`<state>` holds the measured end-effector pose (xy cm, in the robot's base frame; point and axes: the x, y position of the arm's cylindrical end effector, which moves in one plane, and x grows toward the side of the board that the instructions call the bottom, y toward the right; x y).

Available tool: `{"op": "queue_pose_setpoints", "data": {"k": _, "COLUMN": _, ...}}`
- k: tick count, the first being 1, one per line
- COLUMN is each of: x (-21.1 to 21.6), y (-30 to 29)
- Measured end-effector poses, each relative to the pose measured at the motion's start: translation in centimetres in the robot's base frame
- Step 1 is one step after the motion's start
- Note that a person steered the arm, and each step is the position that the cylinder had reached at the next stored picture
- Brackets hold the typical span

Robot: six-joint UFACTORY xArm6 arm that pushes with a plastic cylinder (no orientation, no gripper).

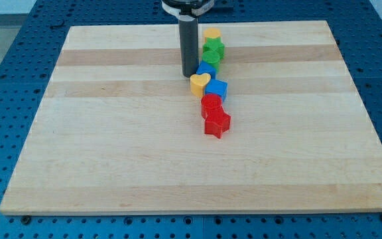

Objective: Slide the yellow heart along with blue cube right a bit

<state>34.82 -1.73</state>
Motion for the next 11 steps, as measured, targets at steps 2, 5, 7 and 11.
{"op": "queue_pose_setpoints", "data": {"k": 2, "x": 0.6, "y": -3.6}}
{"op": "queue_pose_setpoints", "data": {"k": 5, "x": 5.5, "y": -3.0}}
{"op": "queue_pose_setpoints", "data": {"k": 7, "x": 5.4, "y": -2.0}}
{"op": "queue_pose_setpoints", "data": {"k": 11, "x": 3.9, "y": 1.1}}
